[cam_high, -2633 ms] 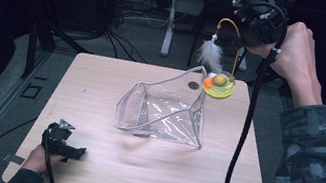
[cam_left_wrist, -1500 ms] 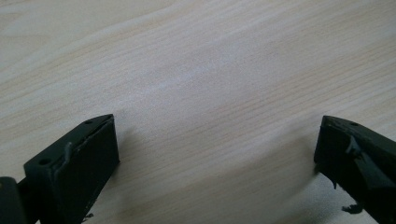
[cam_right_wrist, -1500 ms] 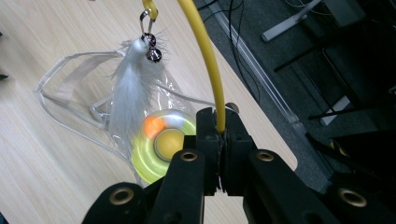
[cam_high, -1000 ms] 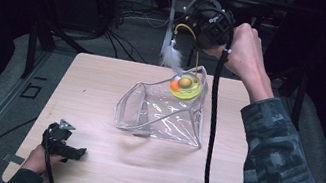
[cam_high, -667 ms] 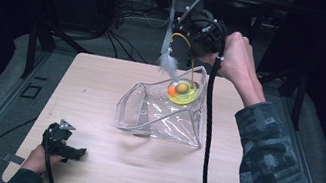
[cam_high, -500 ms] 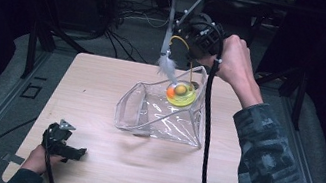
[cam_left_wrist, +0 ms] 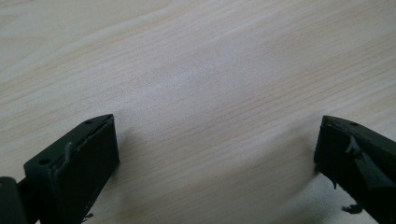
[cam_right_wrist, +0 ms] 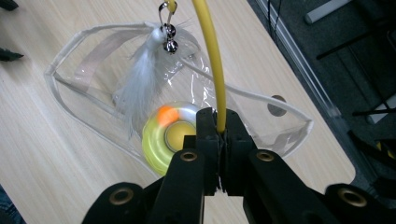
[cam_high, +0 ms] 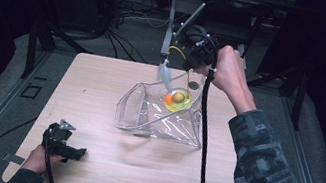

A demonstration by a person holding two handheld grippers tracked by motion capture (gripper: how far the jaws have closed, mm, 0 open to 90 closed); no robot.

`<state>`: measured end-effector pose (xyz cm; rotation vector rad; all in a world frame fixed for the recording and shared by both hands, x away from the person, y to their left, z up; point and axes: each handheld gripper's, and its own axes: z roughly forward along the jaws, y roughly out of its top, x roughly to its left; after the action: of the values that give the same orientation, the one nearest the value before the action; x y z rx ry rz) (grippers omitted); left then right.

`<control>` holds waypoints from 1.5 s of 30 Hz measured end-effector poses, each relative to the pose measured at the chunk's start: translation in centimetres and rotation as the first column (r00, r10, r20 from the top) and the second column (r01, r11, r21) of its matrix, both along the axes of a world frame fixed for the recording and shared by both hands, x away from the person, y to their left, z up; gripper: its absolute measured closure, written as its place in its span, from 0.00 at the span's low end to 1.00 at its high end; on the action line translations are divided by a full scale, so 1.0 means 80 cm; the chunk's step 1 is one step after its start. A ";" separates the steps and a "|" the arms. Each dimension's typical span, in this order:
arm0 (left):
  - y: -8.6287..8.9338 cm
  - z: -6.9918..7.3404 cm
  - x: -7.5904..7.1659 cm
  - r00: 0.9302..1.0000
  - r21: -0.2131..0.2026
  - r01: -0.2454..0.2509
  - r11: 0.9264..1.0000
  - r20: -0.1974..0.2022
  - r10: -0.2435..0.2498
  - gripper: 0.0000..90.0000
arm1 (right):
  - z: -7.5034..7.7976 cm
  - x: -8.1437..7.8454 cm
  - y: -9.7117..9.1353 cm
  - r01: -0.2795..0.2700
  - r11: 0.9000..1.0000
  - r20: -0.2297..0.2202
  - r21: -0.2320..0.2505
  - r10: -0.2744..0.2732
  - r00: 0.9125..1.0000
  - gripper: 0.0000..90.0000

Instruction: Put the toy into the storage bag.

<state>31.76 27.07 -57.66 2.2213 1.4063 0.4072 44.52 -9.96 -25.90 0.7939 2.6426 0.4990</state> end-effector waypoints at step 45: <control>0.000 0.000 0.000 1.000 0.000 0.002 1.000 0.000 -0.002 0.00 | -0.118 0.007 -0.018 0.069 0.996 -0.152 -0.060 -0.077 0.985 0.98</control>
<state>31.77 27.06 -57.66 2.2223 1.4044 0.4071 45.12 -11.39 -35.35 0.9438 2.7418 0.3582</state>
